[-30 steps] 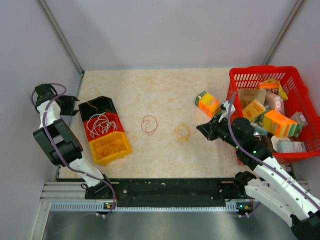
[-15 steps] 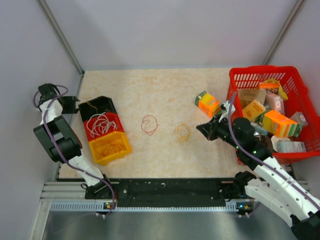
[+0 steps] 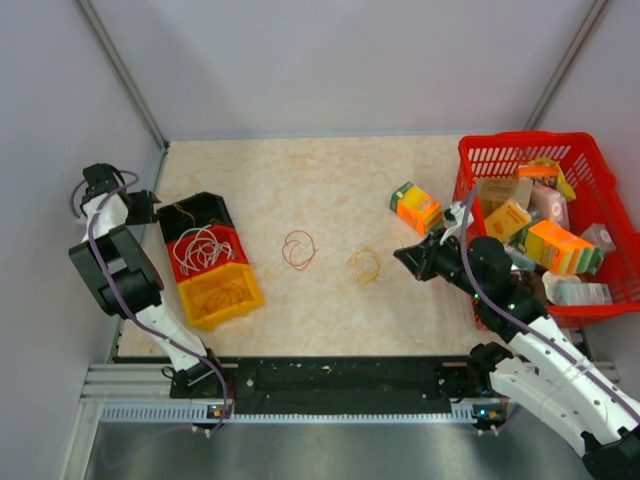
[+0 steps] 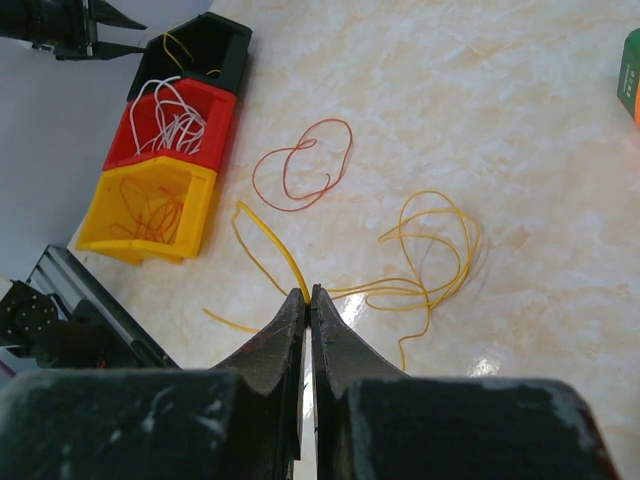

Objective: Untangle the cables

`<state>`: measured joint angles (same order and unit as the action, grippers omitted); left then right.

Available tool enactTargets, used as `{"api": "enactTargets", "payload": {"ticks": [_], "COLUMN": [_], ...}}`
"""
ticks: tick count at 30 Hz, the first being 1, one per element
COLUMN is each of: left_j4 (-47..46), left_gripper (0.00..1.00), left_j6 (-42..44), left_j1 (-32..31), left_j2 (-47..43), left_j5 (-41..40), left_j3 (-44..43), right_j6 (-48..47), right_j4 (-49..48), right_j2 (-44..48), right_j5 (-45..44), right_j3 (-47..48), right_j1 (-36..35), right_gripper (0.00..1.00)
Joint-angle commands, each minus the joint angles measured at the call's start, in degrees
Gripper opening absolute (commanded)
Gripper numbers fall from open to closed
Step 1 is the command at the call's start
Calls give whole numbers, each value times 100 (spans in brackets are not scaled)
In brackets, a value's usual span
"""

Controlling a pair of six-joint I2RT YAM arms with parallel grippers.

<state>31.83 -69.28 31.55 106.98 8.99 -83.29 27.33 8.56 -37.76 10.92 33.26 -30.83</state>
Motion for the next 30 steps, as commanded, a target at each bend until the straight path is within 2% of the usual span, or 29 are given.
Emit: {"api": "enactTargets", "payload": {"ticks": [1, 8, 10, 12, 21, 26, 30], "left_j4": [121, 95, 95, 104, -203, -783, -635], "left_gripper": [40, 28, 17, 0, 0, 0, 0], "left_j6": [-191, -227, -218, -157, 870, 1557, 2040], "left_j1": [35, -17, -17, -52, -562, -869, -1028], "left_j2": [192, 288, 271, 227, -730, -1337, -1688], "left_j5": [-214, -258, -310, -328, -811, -1092, -1076], "left_j3": [-127, -100, -74, -65, -241, 224, 383], "right_j6": [62, 53, 62, 53, 88, 123, 123], "right_j4": [-197, -197, -197, -205, -214, -197, -161], "right_j2": [102, 137, 137, 137, 102, 120, 172], "right_j5": [-81, -160, -169, -186, -116, -107, -116], "right_j3": [6, -21, -12, -3, -3, -47, -47], "right_j1": [68, 68, 68, 68, 68, 68, 68], "right_gripper": [0, 0, 0, 0, 0, 0, 0]}}
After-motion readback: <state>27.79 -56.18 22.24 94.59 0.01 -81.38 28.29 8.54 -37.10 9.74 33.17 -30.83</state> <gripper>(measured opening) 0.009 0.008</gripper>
